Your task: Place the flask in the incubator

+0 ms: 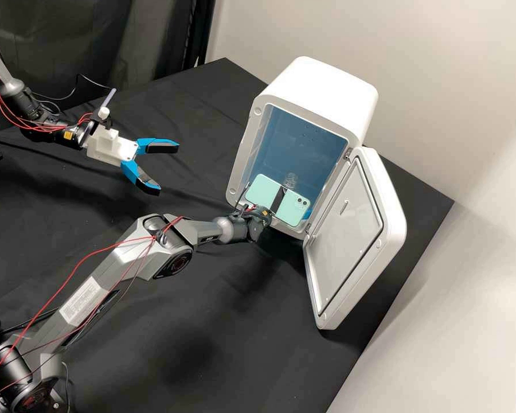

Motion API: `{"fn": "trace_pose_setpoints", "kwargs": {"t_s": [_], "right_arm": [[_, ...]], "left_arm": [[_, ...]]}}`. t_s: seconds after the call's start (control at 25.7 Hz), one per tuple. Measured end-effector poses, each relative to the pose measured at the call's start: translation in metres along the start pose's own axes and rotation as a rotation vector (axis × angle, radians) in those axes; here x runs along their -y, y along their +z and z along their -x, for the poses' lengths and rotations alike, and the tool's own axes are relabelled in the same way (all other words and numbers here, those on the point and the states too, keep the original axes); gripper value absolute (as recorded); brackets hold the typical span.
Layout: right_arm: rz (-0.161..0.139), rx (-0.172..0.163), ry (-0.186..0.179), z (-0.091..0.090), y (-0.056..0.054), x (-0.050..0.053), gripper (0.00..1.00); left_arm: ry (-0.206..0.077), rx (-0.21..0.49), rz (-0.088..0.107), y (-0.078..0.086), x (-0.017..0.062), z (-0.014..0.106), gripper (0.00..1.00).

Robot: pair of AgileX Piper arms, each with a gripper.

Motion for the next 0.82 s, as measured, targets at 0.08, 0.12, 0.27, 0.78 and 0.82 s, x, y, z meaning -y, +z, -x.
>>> {"fn": "trace_pose_setpoints", "kwargs": {"t_s": [0.08, 0.12, 0.27, 0.78, 0.82], "right_arm": [[-0.016, 0.000, -0.001, 0.000, 0.000, 0.000, 1.00], [-0.017, 0.000, -0.001, 0.000, 0.000, 0.000, 1.00], [-0.017, 0.001, -0.003, 0.003, -0.001, -0.001, 1.00], [-0.116, 0.010, -0.018, 0.022, -0.002, 0.003, 1.00], [-0.123, 0.013, -0.020, 0.022, -0.001, 0.005, 1.00]], "left_arm": [[0.000, 0.000, 0.000, 0.000, 0.0000, 0.000, 1.00], [0.000, 0.000, 0.002, 0.000, 0.0000, 0.000, 1.00], [0.000, -0.002, 0.001, -0.001, -0.0002, 0.000, 1.00], [-0.005, -0.026, 0.021, -0.012, 0.0005, 0.004, 1.00], [-0.005, -0.026, 0.021, -0.012, 0.0005, 0.004, 1.00]]}}
